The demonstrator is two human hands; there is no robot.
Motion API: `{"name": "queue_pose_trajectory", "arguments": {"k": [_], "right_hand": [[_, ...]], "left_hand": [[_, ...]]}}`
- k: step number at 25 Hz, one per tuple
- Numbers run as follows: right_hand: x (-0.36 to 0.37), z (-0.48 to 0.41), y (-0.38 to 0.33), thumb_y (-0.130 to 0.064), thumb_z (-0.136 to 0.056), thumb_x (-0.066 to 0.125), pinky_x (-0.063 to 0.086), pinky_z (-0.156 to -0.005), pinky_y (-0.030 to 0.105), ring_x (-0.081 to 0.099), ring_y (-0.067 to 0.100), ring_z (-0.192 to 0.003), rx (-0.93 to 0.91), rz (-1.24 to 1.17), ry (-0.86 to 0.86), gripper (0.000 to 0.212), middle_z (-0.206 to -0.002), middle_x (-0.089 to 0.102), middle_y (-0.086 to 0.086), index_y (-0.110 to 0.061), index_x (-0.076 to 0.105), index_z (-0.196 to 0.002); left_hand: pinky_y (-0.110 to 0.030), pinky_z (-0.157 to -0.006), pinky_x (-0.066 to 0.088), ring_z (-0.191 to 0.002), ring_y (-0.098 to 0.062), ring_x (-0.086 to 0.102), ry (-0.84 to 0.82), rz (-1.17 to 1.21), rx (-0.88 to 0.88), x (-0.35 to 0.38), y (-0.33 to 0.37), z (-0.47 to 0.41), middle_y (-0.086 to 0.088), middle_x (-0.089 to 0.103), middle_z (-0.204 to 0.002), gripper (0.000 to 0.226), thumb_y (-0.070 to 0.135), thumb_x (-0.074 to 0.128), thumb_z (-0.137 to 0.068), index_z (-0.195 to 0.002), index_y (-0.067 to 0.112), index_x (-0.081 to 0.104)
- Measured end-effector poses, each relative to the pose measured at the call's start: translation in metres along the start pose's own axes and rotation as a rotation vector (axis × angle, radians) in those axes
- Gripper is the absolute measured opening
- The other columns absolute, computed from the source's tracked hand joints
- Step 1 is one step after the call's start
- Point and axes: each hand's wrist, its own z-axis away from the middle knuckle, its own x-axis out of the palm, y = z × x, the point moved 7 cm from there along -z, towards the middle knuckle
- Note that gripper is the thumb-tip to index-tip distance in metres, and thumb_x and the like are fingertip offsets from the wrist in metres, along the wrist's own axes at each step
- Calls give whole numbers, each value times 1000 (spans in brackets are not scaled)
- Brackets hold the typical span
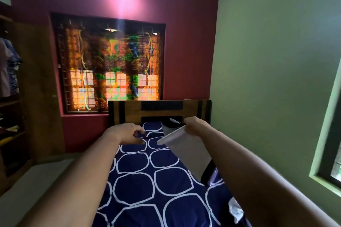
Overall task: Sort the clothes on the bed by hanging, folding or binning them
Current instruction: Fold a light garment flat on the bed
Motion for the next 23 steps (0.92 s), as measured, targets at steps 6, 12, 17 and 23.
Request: {"name": "queue_pose_trajectory", "arguments": {"k": [6,12,17,23], "right_hand": [[-16,-19,8,-7,-91,42,49,-92,42,58,26,-107,-119,12,0,34,-120,59,9,-14,59,-120],[-33,-7,-16,-11,-92,47,40,-94,37,61,25,-106,-564,290,343,33,-113,65,5,-18,55,-123],[-14,9,-49,-10,-73,73,52,-69,37,62,25,-75,-943,388,671,45,-83,66,4,-14,64,-117],[-11,29,-125,-9,-87,44,53,-77,42,65,36,-86,-1096,223,788,48,-87,68,11,-3,50,-134]], "left_hand": [[-31,-91,48,-104,-8,53,88,172,-67,-7,18,-2,11,55,-116,55,64,60,-80,-128,39,52],[-29,-86,48,-98,-7,52,160,137,-217,-23,12,22,11,53,-112,46,54,65,-82,-124,39,54],[-29,-81,49,-91,-7,54,315,195,-275,-33,11,58,9,56,-112,43,47,67,-84,-123,38,54],[-31,-83,51,-96,-13,57,308,121,-449,-38,-15,135,6,55,-113,46,45,67,-84,-126,34,54]]}}
